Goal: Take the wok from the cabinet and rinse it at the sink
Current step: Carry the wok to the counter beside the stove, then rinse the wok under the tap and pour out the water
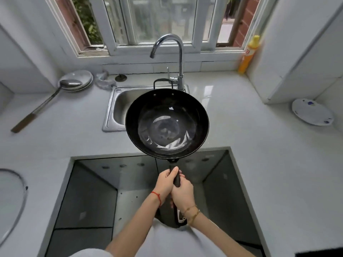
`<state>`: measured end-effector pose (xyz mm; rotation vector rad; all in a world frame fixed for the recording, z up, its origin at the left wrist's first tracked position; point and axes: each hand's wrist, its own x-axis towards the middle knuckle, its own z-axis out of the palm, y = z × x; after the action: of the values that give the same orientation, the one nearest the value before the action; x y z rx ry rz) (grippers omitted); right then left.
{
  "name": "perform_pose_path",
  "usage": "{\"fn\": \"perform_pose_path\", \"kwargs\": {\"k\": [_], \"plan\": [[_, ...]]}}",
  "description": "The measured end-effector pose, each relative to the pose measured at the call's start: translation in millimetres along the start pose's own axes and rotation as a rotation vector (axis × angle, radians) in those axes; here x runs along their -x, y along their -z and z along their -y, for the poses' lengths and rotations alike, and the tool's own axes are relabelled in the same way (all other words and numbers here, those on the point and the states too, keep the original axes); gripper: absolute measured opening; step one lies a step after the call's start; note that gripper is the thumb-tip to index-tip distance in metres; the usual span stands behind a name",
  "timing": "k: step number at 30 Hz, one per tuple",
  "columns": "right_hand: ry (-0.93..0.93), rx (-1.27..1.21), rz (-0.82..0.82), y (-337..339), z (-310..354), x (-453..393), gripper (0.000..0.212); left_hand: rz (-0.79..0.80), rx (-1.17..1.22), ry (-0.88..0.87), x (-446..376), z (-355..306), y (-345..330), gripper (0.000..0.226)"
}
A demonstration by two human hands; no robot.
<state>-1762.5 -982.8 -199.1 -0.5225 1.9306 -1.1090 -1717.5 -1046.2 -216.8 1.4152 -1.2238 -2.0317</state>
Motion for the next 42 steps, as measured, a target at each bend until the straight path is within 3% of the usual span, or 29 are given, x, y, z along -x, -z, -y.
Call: {"fn": "perform_pose_path", "kwargs": {"k": [7,20,34,42], "plan": [[0.006,0.021,0.067,-57.0,33.3,-45.8,0.017,-0.052,0.030,0.025,-43.5,-36.5,53.2,0.027],[-0.019,-0.007,0.000,-145.7,98.0,-131.8,0.006,0.047,0.023,0.044,-142.0,-104.3,130.9,0.025],[-0.046,0.047,-0.049,-165.8,107.4,-164.6,0.008,0.105,0.034,0.100,-185.3,-111.6,143.8,0.021],[-0.059,0.091,-0.042,-162.8,105.7,-173.6,0.018,0.047,-0.007,0.114,-190.0,-109.6,138.3,0.022]]}}
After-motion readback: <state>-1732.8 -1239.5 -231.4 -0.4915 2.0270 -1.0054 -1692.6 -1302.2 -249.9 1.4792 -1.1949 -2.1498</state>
